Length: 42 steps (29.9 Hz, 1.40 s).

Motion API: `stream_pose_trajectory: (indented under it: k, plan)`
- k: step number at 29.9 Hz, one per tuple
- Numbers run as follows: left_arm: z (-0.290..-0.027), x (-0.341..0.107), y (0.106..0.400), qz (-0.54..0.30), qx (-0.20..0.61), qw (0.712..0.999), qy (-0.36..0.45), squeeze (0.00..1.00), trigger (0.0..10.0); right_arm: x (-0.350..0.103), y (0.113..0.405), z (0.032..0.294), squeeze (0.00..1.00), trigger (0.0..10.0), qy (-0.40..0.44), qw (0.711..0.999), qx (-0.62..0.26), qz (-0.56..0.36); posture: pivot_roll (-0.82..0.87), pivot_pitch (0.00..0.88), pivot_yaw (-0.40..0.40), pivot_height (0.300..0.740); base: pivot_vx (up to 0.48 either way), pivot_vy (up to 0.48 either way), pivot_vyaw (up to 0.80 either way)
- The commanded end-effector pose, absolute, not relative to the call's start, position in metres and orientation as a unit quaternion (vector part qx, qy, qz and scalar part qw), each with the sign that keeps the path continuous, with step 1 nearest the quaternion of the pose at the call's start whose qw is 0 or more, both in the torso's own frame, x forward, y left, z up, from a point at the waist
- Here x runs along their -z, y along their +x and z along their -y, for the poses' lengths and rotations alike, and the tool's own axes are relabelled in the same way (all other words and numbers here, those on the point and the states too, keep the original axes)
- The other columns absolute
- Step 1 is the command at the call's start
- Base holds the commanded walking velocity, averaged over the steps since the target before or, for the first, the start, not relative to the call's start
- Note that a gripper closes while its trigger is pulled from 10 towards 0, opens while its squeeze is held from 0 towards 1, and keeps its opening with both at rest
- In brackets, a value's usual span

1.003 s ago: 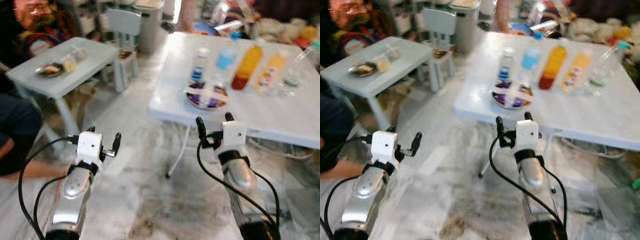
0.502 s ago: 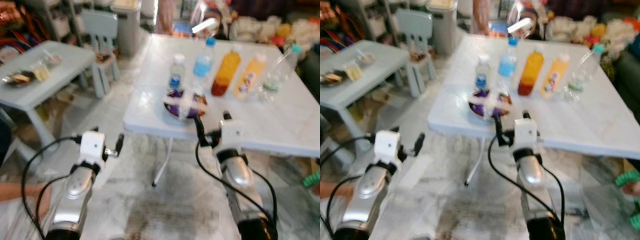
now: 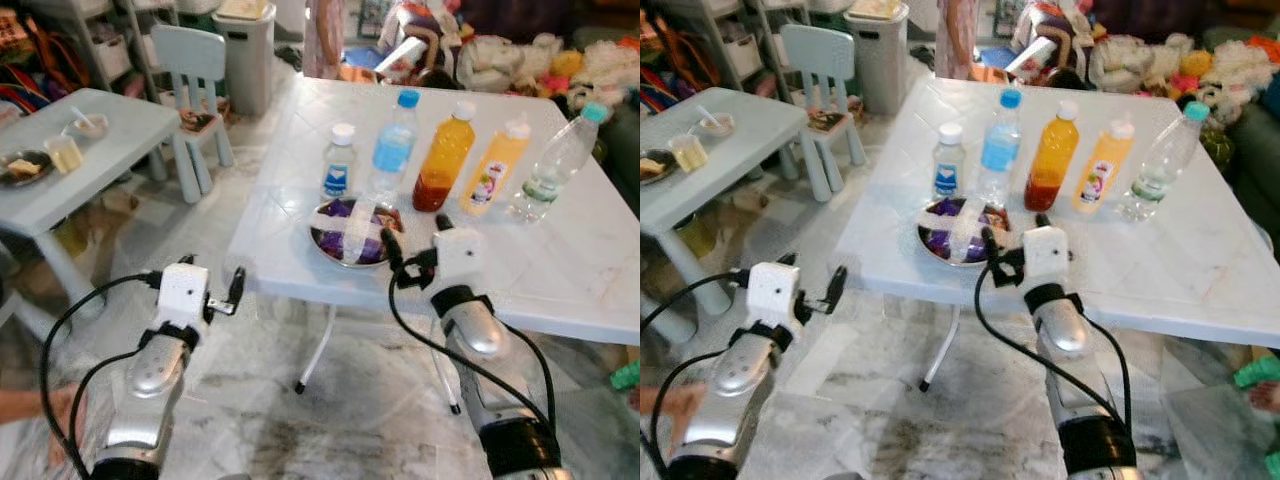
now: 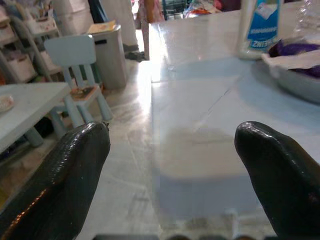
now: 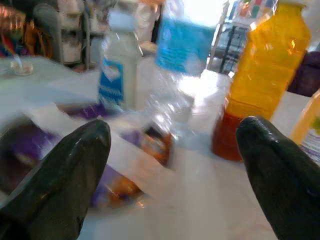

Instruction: Restocking fridge

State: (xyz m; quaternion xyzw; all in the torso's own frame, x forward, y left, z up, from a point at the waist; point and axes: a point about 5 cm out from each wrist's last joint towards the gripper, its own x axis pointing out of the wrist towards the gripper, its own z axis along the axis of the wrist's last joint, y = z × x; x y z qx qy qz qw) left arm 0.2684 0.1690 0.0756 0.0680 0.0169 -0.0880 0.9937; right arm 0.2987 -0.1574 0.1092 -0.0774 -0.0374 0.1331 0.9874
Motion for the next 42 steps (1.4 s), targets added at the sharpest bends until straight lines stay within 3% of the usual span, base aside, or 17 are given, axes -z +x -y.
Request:
stream_pose_trajectory:
  k: [1,8,13,19,25,33,39,40,41,42]
  plan:
    - [-0.17,-0.075,0.267,-0.023,0.083,0.993,0.08,0.0,10.0,-0.114,0.302,0.153,0.0,10.0,-0.074,0.982,-0.168,0.044,0.01,0.0,-0.019,0.74,0.0,0.0,0.0]
    - [-0.181,-0.068,0.257,-0.043,0.068,0.992,0.096,0.0,10.0,-0.128,0.313,0.149,0.0,10.0,-0.111,0.963,-0.24,0.057,0.02,0.004,-0.012,0.74,0.0,0.0,0.0]
    - [-0.198,-0.061,0.243,-0.065,0.039,0.991,0.111,0.0,10.0,-0.132,0.324,0.143,0.0,10.0,-0.137,0.931,-0.337,0.04,0.05,0.028,-0.011,0.74,0.0,0.0,0.0]
    - [-0.198,-0.061,0.235,-0.074,0.042,0.99,0.114,0.0,10.0,-0.13,0.326,0.129,0.0,10.0,-0.152,0.896,-0.416,0.025,0.08,0.056,-0.006,0.74,0.0,0.0,0.0]
    - [-0.2,-0.062,0.227,-0.082,0.045,0.989,0.115,0.0,10.0,-0.127,0.331,0.128,0.0,10.0,-0.156,0.882,-0.445,0.008,0.11,0.084,0.0,0.74,0.0,0.0,0.0]
    - [-0.204,-0.063,0.22,-0.092,0.047,0.988,0.118,0.0,10.0,-0.114,0.336,0.137,0.0,10.0,-0.127,0.886,-0.443,-0.039,0.13,0.104,0.007,0.74,0.0,0.0,0.0]
    - [-0.2,-0.065,0.222,-0.095,0.053,0.987,0.118,0.0,10.0,-0.105,0.33,0.135,0.0,10.0,-0.128,0.865,-0.482,-0.055,0.12,0.107,0.011,0.74,0.0,0.0,0.0]
    - [-0.199,-0.065,0.223,-0.095,0.054,0.987,0.118,0.0,10.0,-0.105,0.33,0.135,0.0,5.6,-0.131,0.864,-0.484,-0.055,0.12,0.106,0.01,0.74,0.0,0.0,0.0]
    - [-0.199,-0.066,0.223,-0.096,0.054,0.987,0.118,0.0,10.0,-0.105,0.33,0.135,0.0,0.0,-0.133,0.862,-0.485,-0.055,0.12,0.106,0.01,0.74,0.0,0.0,0.0]
    - [-0.199,-0.066,0.223,-0.096,0.054,0.987,0.118,0.0,10.0,-0.104,0.33,0.135,0.0,0.0,-0.131,0.861,-0.487,-0.057,0.12,0.105,0.009,0.74,0.0,0.0,0.0]
